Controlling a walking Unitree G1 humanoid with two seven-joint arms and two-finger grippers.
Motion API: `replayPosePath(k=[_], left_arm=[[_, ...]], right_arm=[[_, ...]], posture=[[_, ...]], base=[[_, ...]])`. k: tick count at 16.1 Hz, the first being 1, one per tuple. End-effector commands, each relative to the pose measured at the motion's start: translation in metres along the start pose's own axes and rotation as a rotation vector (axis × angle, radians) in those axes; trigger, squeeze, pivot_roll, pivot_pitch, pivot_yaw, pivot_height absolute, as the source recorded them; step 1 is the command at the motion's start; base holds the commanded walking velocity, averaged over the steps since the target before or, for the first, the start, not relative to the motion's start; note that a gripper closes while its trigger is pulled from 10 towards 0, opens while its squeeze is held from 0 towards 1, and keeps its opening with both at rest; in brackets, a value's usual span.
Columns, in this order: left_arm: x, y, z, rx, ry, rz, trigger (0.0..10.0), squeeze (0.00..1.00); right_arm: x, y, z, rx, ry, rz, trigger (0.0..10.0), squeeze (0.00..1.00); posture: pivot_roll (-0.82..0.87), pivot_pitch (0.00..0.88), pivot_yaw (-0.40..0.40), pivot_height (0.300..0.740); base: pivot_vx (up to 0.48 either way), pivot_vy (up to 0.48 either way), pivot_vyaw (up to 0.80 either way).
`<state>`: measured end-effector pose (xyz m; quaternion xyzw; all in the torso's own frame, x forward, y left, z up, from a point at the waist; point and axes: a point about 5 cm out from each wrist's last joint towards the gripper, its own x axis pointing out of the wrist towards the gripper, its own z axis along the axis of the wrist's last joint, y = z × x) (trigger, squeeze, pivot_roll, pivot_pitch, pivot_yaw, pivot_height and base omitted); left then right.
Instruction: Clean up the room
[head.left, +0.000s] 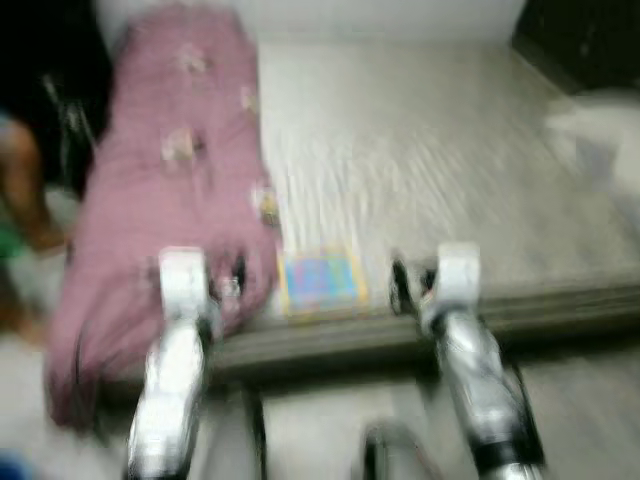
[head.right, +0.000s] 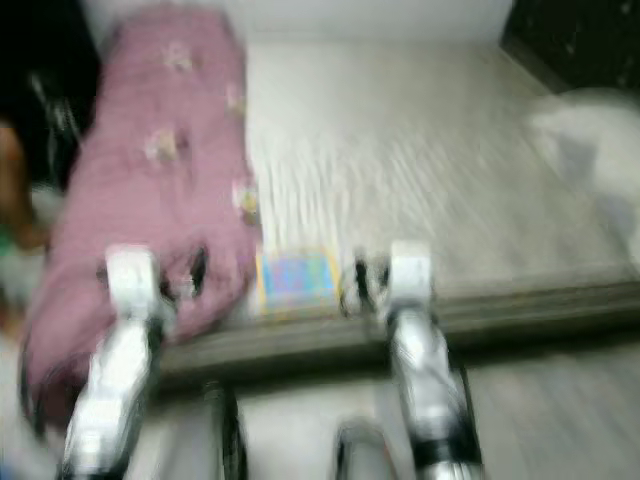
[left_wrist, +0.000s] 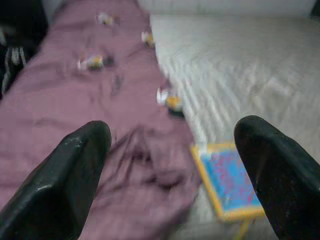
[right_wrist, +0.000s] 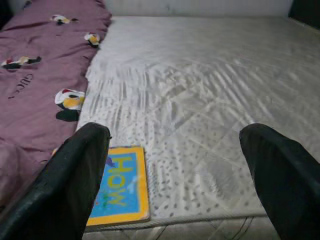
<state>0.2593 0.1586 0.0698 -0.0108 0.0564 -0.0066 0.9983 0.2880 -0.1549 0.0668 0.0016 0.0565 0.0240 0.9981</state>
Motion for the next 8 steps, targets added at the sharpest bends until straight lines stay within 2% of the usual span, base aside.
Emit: replayPosePath(k=[1,4,8], left_arm=[[0.0050,0.0015,0.0082,0.009,-0.027,0.002,10.0,0.00],[0.0052,0.0005,0.0084,0.006,-0.031,-0.005,10.0,0.00],[0.0057,0.0002,0.0089,0.004,-0.032,-0.013,10.0,0.00]], right_arm=[[0.0004,0.0024,-0.0019,-0.007,0.018,0.010,10.0,0.00],[0.0004,0.0020,-0.0020,-0.009,0.020,0.014,10.0,0.00],[0.0016,0.0031,-0.0015,-0.012,0.024,0.022,10.0,0.00]], posture=[[-0.02,0.080,-0.021,0.666],[-0.02,0.078,-0.023,0.666],[-0.03,0.086,-0.024,0.666]], base=[[0.000,0.000,0.00],[0.000,0.000,0.00],[0.305,0.000,0.00]])
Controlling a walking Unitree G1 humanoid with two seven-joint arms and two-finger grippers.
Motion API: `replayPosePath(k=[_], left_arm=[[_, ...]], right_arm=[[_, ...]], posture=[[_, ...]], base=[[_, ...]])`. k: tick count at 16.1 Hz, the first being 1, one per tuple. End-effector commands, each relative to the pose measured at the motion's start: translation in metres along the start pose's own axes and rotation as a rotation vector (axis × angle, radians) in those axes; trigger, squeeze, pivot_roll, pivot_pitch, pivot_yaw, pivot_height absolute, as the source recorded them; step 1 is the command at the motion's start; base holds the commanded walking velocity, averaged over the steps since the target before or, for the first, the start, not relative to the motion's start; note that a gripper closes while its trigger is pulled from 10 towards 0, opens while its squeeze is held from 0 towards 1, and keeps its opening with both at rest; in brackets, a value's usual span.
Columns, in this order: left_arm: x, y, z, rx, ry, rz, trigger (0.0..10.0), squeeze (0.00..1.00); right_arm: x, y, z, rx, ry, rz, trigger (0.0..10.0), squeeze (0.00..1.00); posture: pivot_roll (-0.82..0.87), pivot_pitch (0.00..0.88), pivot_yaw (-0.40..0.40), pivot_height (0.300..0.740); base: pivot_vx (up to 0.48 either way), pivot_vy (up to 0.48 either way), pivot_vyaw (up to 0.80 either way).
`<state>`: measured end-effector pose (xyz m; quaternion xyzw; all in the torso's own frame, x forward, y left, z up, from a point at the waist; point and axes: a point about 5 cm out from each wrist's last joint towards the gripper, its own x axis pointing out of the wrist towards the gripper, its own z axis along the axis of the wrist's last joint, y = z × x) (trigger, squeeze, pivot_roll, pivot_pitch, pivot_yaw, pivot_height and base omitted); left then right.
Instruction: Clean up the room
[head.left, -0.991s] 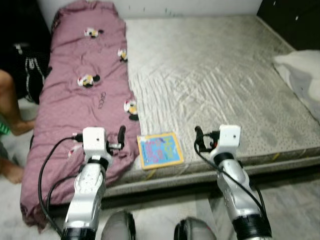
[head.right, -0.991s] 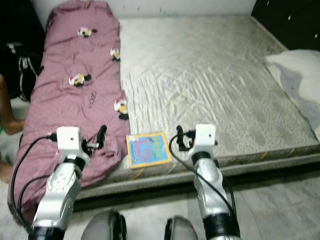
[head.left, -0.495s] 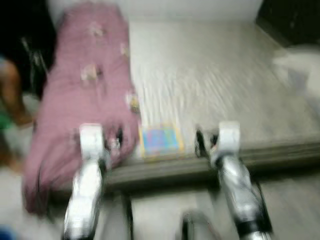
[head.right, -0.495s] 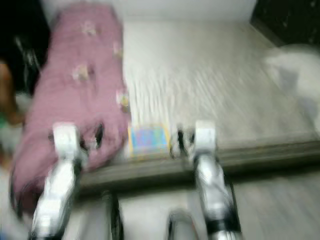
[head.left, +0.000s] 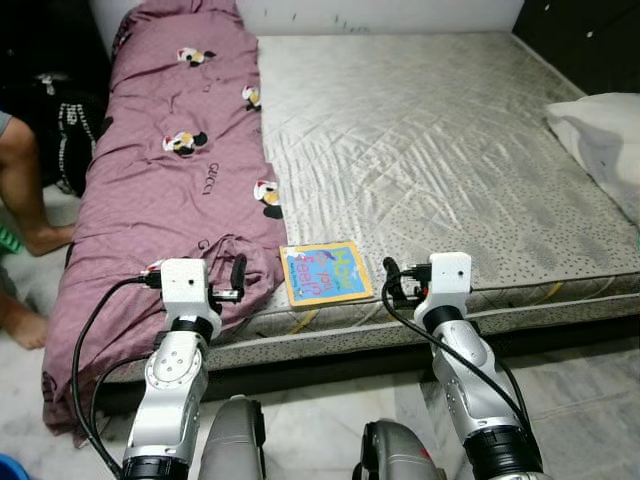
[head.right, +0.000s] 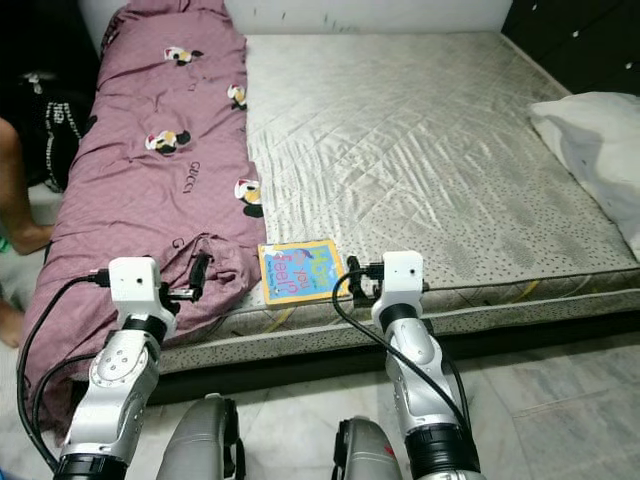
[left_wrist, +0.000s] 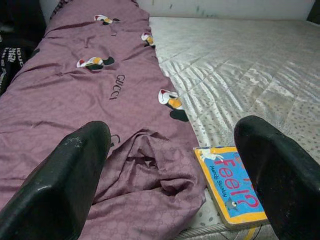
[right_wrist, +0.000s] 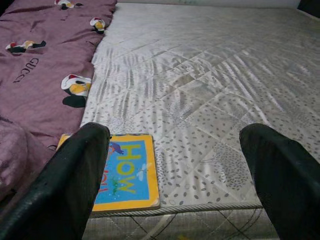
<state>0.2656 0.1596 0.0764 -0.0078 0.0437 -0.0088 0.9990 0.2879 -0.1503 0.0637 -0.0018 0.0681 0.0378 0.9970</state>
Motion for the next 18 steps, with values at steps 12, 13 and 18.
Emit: replayPosePath(k=[12,13,18], left_arm=[[0.0017,0.0011,0.0017,-0.009,-0.005,0.002,10.0,0.00],[0.0021,0.0009,0.0016,-0.009,-0.004,0.001,10.0,0.00],[0.0023,0.0001,0.0013,-0.018,-0.005,0.000,10.0,0.00]], right_arm=[[0.0019,-0.0010,0.0021,-0.005,0.002,-0.001,10.0,0.00],[0.0021,-0.0008,0.0023,-0.007,0.002,0.001,10.0,0.00],[0.0020,-0.0011,0.0021,-0.007,0.003,0.002,10.0,0.00]], posture=[[-0.03,0.091,-0.022,0.666],[-0.03,0.088,-0.022,0.666],[-0.03,0.088,-0.022,0.666]], base=[[0.355,0.000,0.00],[0.360,0.000,0.00],[0.356,0.000,0.00]])
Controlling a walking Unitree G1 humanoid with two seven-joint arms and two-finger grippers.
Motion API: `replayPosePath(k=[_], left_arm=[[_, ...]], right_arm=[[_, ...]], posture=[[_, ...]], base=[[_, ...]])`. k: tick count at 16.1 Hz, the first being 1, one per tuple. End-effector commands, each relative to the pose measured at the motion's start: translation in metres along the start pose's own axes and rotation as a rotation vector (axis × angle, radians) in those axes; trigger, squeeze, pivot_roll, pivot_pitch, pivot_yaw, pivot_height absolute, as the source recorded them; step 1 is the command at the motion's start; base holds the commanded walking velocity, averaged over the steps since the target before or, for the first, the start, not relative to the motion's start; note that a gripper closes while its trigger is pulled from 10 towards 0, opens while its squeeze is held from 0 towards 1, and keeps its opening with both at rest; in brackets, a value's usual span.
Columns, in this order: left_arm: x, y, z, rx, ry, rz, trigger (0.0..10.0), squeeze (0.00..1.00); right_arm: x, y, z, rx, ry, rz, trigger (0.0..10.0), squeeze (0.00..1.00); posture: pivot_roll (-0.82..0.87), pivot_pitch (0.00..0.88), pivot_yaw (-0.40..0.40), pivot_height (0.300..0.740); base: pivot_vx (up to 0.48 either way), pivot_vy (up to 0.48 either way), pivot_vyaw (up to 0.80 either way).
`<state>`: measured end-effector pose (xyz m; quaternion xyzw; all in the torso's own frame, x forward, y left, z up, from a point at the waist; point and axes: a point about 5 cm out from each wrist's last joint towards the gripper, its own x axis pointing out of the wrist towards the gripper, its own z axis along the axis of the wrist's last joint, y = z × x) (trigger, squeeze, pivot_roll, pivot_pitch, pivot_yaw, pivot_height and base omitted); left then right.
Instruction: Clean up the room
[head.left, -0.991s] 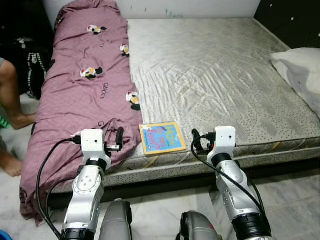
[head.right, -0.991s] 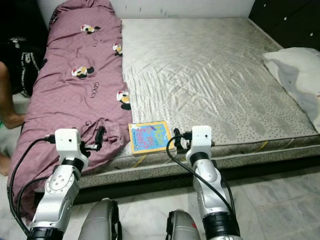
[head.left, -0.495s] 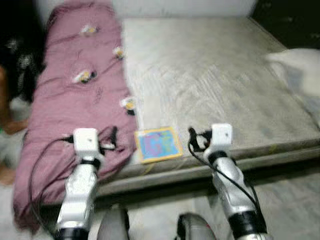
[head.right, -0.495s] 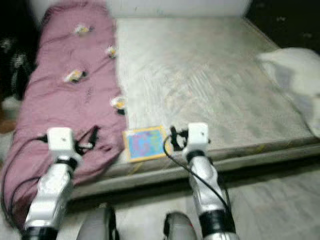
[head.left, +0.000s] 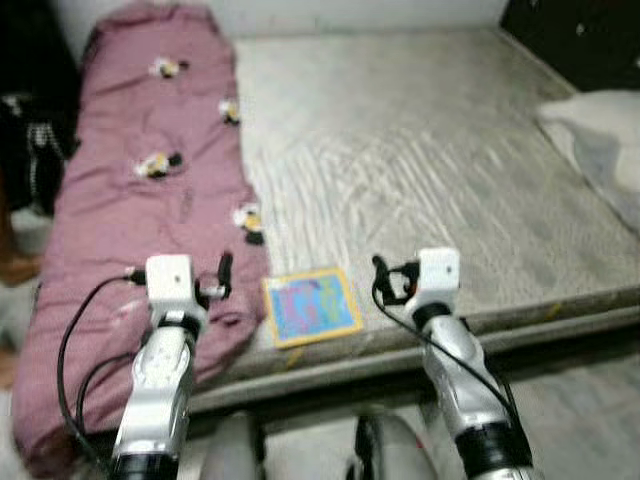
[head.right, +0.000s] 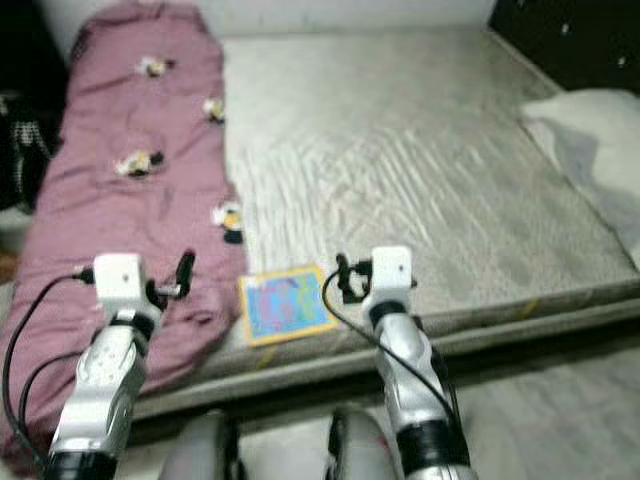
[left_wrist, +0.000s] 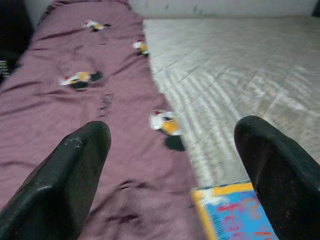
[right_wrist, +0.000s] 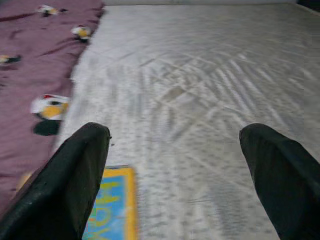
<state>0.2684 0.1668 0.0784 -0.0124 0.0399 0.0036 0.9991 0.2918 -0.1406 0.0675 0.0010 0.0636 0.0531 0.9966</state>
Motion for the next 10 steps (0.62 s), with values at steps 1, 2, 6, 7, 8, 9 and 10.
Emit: replayPosePath(k=[1,2,6,7,8,9,10], left_arm=[[-0.0001,-0.0072,-0.0003,-0.013,-0.008,-0.021,10.0,0.00],[0.0002,-0.0072,0.0005,-0.011,-0.016,-0.018,10.0,0.00],[0.0013,-0.0017,-0.0023,-0.019,0.009,0.027,10.0,0.00],[0.0008,-0.0016,-0.0027,-0.018,0.010,0.026,10.0,0.00],[0.0007,-0.0006,-0.0033,-0.023,0.014,0.031,10.0,0.00],[0.0008,-0.0003,-0.0036,-0.024,0.014,0.033,10.0,0.00],[0.0007,0.0002,-0.0045,-0.021,0.022,0.044,10.0,0.00]], right_arm=[[-0.0025,-0.0103,-0.0022,-0.010,0.012,-0.028,10.0,0.00],[-0.0026,-0.0102,-0.0023,-0.009,0.011,-0.027,10.0,0.00],[-0.0026,-0.0090,-0.0025,-0.008,0.013,-0.021,10.0,0.00],[-0.0027,-0.0092,-0.0026,-0.008,0.013,-0.021,10.0,0.00],[-0.0028,-0.0093,-0.0026,-0.006,0.013,-0.020,10.0,0.00],[-0.0028,-0.0098,-0.0032,-0.006,0.016,-0.024,10.0,0.00],[-0.0028,-0.0099,-0.0036,-0.009,0.019,-0.025,10.0,0.00]], posture=[[-0.03,0.089,-0.024,0.666],[-0.03,0.089,-0.024,0.666],[-0.03,0.090,-0.024,0.622],[-0.03,0.091,-0.023,0.612],[-0.03,0.092,-0.023,0.598],[-0.03,0.092,-0.023,0.598],[-0.03,0.092,-0.023,0.598]], base=[[0.000,0.000,0.00],[0.000,0.000,0.00],[0.000,0.000,0.00],[0.000,0.000,0.00],[0.000,0.000,0.00],[0.000,0.000,0.00],[0.000,0.000,0.00]])
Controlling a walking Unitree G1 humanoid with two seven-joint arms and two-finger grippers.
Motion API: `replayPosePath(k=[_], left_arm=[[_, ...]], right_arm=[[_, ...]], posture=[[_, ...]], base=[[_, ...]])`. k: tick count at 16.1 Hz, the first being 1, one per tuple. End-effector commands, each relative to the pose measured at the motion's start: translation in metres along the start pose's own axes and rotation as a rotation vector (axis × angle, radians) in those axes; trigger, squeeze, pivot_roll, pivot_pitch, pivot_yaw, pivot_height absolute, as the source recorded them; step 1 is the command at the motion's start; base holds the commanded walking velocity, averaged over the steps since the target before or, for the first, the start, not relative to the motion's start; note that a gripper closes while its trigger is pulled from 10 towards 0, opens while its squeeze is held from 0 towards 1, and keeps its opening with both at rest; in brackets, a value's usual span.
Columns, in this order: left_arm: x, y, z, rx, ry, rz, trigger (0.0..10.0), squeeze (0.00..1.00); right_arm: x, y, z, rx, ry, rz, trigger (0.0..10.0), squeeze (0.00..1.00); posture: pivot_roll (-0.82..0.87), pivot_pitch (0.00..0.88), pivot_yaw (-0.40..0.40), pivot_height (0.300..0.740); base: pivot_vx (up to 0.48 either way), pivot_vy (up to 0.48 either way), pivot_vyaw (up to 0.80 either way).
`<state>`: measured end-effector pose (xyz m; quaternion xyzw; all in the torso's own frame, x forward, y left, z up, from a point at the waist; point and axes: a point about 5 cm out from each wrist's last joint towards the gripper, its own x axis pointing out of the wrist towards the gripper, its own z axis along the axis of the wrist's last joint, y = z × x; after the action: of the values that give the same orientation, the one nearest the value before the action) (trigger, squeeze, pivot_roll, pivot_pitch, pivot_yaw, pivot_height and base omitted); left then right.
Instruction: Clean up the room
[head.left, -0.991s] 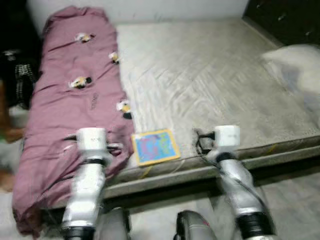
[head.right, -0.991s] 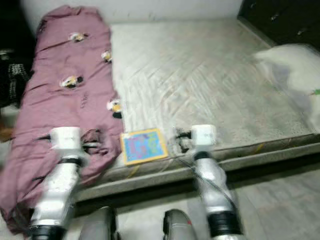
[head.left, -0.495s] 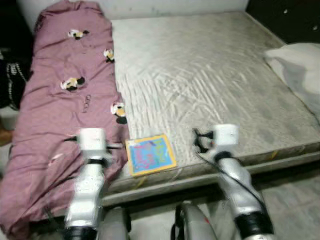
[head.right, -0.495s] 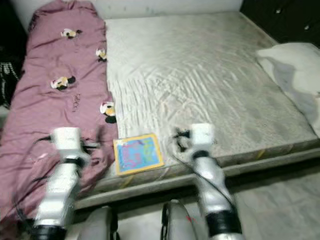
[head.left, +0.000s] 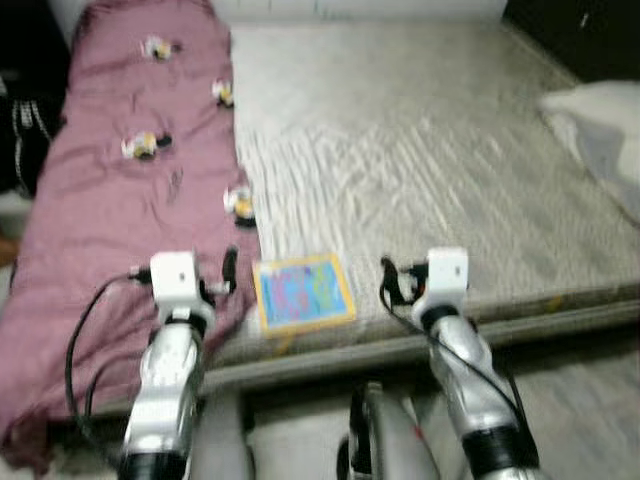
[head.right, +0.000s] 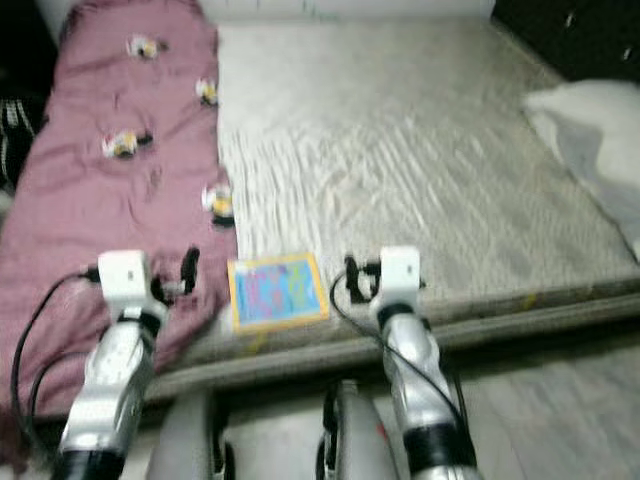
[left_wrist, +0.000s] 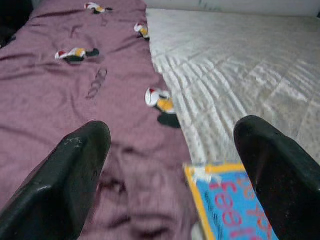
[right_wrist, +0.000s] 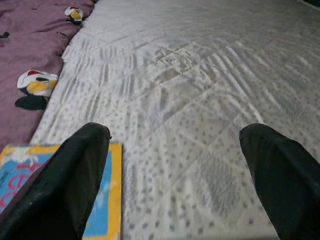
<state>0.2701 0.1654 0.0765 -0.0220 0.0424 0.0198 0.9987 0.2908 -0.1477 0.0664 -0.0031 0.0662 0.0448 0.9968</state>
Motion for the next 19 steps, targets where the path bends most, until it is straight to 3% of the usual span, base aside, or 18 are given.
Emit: replayPosePath(k=[1,4,5,8,12,19], left_arm=[[-0.001,0.002,-0.003,0.000,0.020,0.018,10.0,0.00],[-0.001,0.004,-0.005,-0.016,0.032,0.042,10.0,0.00],[-0.001,0.009,-0.009,-0.069,0.067,0.072,10.0,0.00],[0.005,0.013,-0.014,-0.124,0.126,0.055,10.0,0.00],[0.021,0.014,-0.007,-0.082,0.127,0.026,10.0,0.00],[0.030,0.002,0.001,-0.079,0.094,-0.057,10.0,0.00]], right_arm=[[-0.001,-0.003,-0.003,-0.005,0.015,-0.006,10.0,0.00],[-0.001,-0.003,-0.003,-0.007,0.017,-0.003,10.0,0.00],[-0.001,-0.003,-0.002,-0.006,0.017,-0.001,10.0,0.00],[-0.001,-0.003,-0.001,-0.004,0.011,0.001,10.0,0.00],[-0.008,-0.009,0.004,0.016,-0.023,0.019,10.0,0.00],[-0.009,-0.009,0.003,-0.004,-0.008,0.014,10.0,0.00]], posture=[[-0.03,0.091,-0.024,0.598],[-0.03,0.092,-0.026,0.598],[-0.03,0.091,-0.026,0.598],[-0.03,0.093,-0.028,0.598],[-0.05,0.111,-0.026,0.578],[-0.05,0.119,-0.031,0.538]], base=[[0.000,0.000,0.00],[0.000,0.000,0.00],[0.000,0.000,0.00],[0.000,0.000,0.00],[0.000,0.000,0.00],[0.000,0.000,0.00]])
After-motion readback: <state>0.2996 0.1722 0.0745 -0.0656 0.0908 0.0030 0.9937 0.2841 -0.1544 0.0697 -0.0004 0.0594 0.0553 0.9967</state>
